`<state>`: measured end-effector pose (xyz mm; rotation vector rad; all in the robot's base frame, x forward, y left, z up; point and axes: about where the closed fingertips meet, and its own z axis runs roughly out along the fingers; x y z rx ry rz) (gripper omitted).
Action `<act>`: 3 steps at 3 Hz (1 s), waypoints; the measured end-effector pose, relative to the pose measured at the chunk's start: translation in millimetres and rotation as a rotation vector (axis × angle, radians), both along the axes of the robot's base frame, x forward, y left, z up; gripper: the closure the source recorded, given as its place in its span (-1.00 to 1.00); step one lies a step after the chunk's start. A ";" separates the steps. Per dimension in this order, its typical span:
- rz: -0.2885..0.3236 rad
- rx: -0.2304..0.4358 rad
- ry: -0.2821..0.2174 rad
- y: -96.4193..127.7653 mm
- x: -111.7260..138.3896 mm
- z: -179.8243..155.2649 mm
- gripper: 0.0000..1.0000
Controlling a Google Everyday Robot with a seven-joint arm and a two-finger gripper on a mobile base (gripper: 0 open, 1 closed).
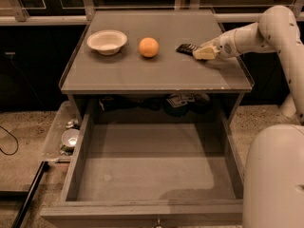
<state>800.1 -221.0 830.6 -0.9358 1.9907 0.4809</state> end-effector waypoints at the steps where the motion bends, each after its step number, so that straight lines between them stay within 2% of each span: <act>1: 0.001 0.001 0.000 0.4 0.0 4.1 1.00; 2: 0.039 0.026 0.019 10.2 -7.5 8.4 1.00; 3: 0.099 0.057 0.025 22.4 -23.4 32.6 1.00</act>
Offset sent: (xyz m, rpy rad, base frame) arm -0.0156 0.0107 0.0209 0.0520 0.0395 0.0777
